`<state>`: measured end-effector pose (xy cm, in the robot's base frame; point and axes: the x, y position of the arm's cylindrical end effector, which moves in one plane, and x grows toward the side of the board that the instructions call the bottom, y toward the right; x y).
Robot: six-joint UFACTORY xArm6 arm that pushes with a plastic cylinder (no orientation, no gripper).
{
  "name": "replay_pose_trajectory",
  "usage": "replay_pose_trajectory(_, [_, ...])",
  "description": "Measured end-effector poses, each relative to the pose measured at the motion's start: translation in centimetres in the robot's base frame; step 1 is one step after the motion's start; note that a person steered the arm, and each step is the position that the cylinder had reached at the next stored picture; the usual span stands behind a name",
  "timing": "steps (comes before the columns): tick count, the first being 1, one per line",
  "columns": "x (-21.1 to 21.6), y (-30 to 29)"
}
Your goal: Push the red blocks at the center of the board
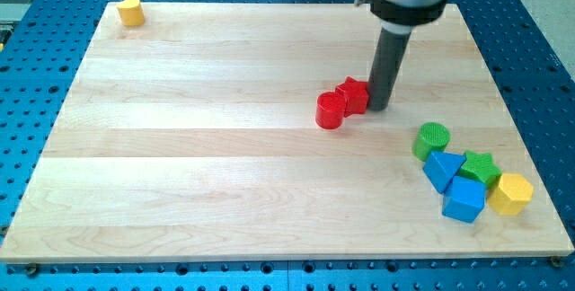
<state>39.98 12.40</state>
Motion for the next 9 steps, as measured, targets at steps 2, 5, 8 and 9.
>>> replay_pose_trajectory(2, [3.4,2.4])
replay_pose_trajectory(5, [-4.0,-0.7])
replay_pose_trajectory(8, [2.4,4.7])
replay_pose_trajectory(9, [1.1,-1.4])
